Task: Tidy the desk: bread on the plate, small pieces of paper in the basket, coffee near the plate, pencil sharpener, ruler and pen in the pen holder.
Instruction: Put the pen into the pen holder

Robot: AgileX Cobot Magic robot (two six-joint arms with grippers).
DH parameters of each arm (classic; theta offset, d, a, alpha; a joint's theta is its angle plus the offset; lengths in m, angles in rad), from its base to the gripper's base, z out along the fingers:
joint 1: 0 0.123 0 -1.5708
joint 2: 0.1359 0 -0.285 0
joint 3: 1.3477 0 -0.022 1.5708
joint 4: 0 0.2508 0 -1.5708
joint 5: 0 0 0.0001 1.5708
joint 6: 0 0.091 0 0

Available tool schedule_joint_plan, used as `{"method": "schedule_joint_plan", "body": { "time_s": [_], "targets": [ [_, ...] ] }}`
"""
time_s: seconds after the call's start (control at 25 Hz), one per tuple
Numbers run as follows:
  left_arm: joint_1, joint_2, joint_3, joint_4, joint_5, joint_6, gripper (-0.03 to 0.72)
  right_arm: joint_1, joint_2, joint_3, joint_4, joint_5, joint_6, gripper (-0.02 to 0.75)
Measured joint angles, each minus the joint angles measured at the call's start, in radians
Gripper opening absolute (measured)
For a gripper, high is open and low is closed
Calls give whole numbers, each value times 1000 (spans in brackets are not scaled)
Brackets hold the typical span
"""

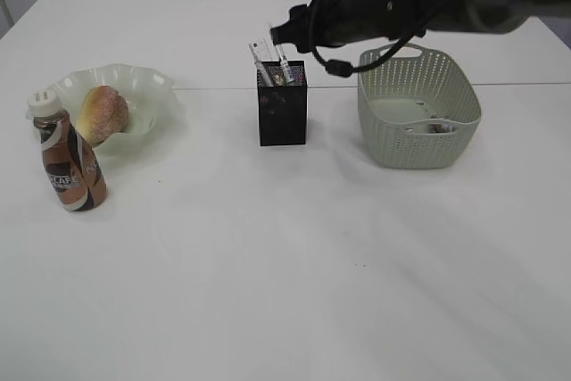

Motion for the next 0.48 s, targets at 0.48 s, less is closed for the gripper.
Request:
{"method": "schedule_joint_plan", "body": {
  "time_s": [0.48],
  "targets": [
    [0, 0, 0, 23, -46, 0, 554, 0, -495, -4, 98, 533, 0, 444]
  ]
}}
